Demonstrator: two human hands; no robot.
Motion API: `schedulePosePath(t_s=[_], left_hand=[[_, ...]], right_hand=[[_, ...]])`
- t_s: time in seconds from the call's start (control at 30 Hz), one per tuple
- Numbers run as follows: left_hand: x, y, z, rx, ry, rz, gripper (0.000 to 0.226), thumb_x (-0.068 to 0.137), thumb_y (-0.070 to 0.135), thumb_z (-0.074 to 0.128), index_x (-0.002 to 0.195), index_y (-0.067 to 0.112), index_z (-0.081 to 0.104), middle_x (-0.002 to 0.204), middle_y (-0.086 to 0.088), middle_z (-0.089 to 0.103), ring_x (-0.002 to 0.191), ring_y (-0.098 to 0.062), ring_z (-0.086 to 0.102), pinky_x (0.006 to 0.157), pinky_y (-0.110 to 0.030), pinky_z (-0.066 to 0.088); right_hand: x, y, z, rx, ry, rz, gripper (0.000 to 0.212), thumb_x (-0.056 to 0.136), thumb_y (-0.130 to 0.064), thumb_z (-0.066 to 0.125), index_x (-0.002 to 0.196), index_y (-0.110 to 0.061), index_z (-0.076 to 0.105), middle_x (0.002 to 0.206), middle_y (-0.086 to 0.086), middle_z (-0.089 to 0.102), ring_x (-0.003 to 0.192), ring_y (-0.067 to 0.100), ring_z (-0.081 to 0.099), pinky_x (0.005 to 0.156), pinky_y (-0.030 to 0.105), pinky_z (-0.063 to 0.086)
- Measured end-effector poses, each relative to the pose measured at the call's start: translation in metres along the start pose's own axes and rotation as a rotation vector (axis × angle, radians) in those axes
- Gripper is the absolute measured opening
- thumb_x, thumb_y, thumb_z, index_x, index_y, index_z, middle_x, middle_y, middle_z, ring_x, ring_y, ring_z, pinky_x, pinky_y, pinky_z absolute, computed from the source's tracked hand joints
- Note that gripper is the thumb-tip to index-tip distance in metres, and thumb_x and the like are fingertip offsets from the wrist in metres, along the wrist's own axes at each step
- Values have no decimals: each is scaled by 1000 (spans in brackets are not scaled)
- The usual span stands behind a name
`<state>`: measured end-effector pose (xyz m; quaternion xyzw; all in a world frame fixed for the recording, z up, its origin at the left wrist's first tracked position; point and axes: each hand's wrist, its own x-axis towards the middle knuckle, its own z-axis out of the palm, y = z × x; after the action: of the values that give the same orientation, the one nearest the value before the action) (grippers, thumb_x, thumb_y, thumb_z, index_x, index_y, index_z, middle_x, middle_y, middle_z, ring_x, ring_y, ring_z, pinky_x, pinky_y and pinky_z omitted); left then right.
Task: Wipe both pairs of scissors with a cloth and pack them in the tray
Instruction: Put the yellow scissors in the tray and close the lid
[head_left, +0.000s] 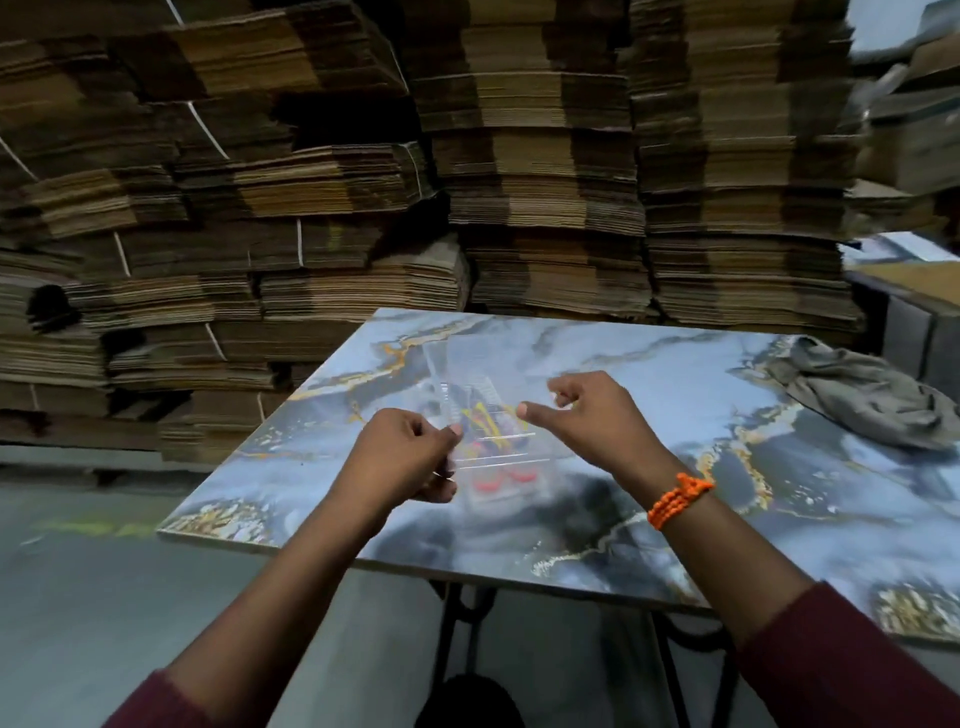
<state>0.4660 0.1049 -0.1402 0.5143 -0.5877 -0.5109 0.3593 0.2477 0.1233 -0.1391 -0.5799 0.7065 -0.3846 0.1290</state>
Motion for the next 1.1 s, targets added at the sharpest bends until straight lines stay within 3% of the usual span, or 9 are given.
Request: schedulePosePath(t_s=[0.13,0.43,0.5,0.57,0.67,0.8,0.9,1.0,1.1], left_hand=[[2,-1,-2,12,-28,-68,30,96,24,71,87,-4,65,78,-17,68,52,-31,69,63,-38,65],[69,15,0,-76,-45,-143,17,94,9,68,88,22,58,107,-7,68,97,-23,65,76,-37,62],[103,19,6,-100,37,-129,9,98,20,68,95,18,60,101,-4,65,87,-17,63,58,-26,59],[147,21,8,-116,134,-127,24,98,29,68,112,10,62,105,-6,67,79,-15,62,41,-20,51],[208,20,4,-155,268,-141,41,89,38,76,111,3,70,108,-14,76,90,-30,74,70,-41,64],[247,24,6,-267,244,-272,36,82,24,80,111,5,71,107,-19,77,95,-37,75,87,-50,60],[251,24,3,-189,217,-294,21,91,16,74,112,14,75,100,-11,77,75,-17,71,60,-26,60],[233,29,-4,-66,243,-320,28,96,13,67,124,16,72,90,-1,72,64,-5,60,51,-13,46],[208,41,-3,11,188,-359,38,98,18,67,136,13,64,115,-4,71,94,-13,67,79,-21,57]], right_hand=[[0,-3,7,68,-53,4,55,88,-36,80,134,-11,65,139,9,61,126,23,59,102,33,48],[67,20,20,290,-378,-28,78,85,-27,84,153,-24,46,156,-2,45,144,18,43,106,30,43],[98,24,32,308,-429,-9,82,86,-30,83,155,-16,41,158,3,43,145,20,43,112,32,40],[134,25,47,265,-388,-16,77,87,-37,80,152,-12,45,150,6,51,135,19,52,110,32,44],[184,27,69,335,-311,77,57,94,-35,74,141,-7,56,127,16,66,99,20,65,83,33,53],[219,39,79,601,-446,219,38,94,-21,74,126,-1,66,116,34,68,89,40,69,71,38,50],[219,35,64,613,-469,254,33,93,-3,72,124,1,64,93,10,72,75,14,72,56,25,56],[212,28,48,550,-566,331,46,86,-3,79,128,-3,61,106,11,68,96,25,72,78,46,65],[206,8,29,420,-694,401,73,85,-12,83,148,-19,46,111,7,59,100,28,67,82,54,63]])
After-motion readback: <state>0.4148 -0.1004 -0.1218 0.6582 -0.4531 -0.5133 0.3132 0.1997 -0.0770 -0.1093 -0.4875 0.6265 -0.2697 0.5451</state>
